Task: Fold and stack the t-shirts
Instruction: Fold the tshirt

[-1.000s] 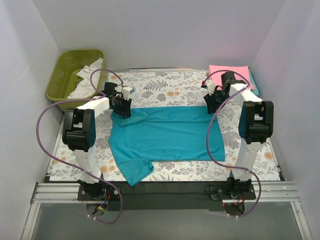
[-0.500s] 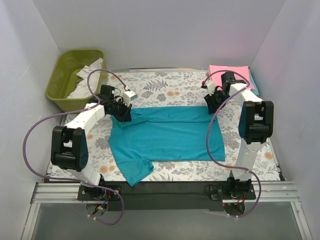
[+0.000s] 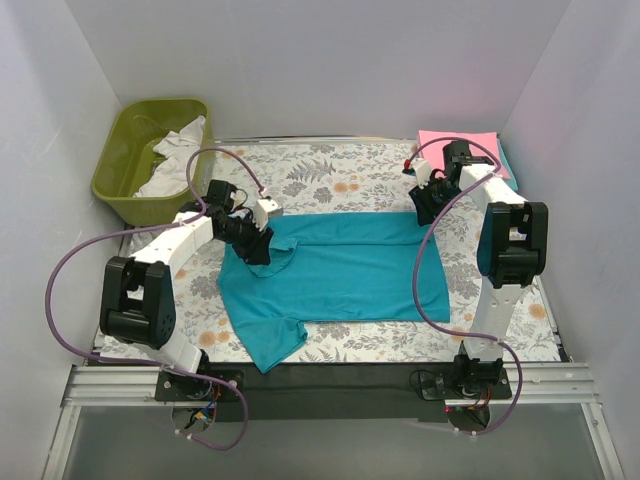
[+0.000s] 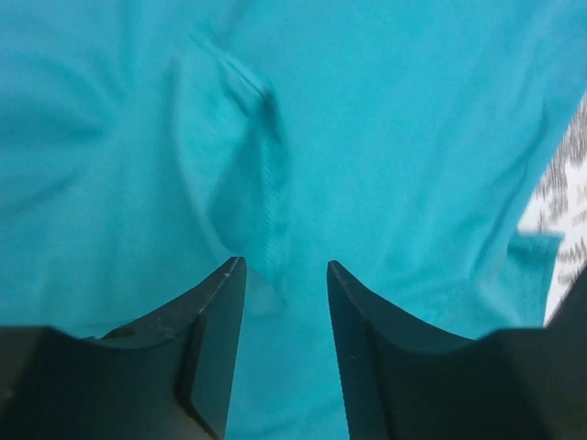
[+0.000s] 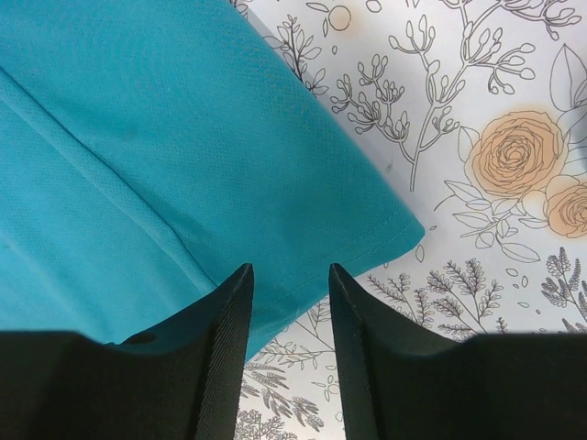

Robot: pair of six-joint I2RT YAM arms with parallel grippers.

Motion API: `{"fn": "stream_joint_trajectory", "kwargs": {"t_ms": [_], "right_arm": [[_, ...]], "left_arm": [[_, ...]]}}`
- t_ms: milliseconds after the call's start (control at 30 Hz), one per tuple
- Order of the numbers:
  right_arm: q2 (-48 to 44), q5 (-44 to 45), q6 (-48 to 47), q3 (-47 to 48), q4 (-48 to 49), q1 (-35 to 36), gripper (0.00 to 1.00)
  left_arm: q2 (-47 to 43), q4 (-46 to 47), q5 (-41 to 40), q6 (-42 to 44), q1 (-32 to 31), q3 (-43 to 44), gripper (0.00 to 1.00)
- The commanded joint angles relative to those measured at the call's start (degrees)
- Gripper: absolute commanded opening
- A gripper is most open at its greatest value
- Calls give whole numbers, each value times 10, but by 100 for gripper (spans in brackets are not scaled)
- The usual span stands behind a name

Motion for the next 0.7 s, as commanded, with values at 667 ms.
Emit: {"fn": "stream_joint_trajectory", "kwargs": {"t_ms": [667], "right_arm": [[31, 32, -2, 2, -15, 7, 28]], "left_arm": [[101, 138, -49, -192, -103, 18, 26]]}}
